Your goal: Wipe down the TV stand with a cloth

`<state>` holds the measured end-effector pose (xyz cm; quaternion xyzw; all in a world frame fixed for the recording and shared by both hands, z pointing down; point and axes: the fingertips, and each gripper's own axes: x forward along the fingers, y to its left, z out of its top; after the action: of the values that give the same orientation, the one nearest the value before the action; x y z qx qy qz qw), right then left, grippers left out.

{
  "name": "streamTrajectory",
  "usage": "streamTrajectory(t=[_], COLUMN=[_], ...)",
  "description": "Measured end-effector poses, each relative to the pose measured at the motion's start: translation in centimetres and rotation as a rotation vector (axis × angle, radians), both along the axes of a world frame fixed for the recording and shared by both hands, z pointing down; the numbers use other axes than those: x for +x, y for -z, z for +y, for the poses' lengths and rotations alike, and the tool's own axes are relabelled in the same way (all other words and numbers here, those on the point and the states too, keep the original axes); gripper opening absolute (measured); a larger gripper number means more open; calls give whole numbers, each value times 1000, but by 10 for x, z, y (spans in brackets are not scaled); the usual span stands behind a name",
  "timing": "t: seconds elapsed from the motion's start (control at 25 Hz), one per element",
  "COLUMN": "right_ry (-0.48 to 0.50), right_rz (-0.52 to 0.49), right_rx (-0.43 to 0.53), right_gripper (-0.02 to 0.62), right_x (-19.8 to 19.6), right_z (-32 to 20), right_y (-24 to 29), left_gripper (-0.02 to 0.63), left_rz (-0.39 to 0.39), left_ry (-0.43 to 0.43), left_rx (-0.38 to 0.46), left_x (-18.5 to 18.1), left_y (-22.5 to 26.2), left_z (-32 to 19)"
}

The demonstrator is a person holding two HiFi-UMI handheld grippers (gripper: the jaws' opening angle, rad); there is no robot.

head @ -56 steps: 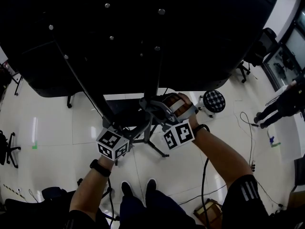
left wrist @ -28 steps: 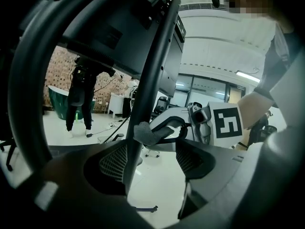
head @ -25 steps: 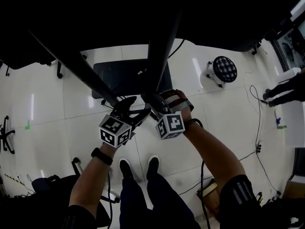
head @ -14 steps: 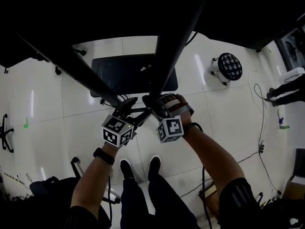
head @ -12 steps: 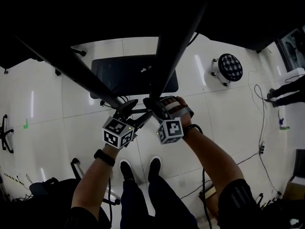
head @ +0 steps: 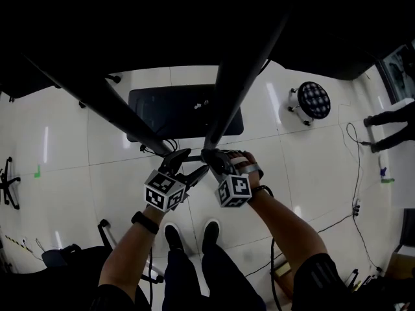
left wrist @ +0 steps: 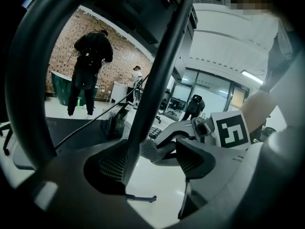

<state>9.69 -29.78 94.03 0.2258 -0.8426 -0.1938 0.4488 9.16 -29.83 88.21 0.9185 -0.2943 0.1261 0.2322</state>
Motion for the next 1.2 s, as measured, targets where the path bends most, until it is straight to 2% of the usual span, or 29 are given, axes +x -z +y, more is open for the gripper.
streamTrajectory(t=[0.2,0.28,0.48,0.64,0.84,0.96,1.04,1.2], right_ry=[-187,-217,-178,-205,-178,-176,-153,-146], right_rz=[-379,-494,-693,-857,-936,-999,-998,-956], right_rx=[-210,-273,-259,-265,-224,-255,-275,-245], right_gripper=[57,57,57,57,57,57,57,57], right_x=[0,3,3,14,18,11,2,-17], right_z=[29,50,70,91,137,168,193,237], right_y=[74,113,224,308,385,408,421,436], left_gripper=[344,344,344,342,341,342,342,341], left_rz=[5,2,-49,-20,-3,21,54,98], left_ry=[4,7,23,67,102,118,124,118], left_rx=[38,60,191,211,261,275,281,306], left_x=[-16,-25,-56,-73,-87,-100,-105,-116], left_y=[58,93,182,246,301,322,335,360], left_z=[22,39,68,112,160,184,202,238])
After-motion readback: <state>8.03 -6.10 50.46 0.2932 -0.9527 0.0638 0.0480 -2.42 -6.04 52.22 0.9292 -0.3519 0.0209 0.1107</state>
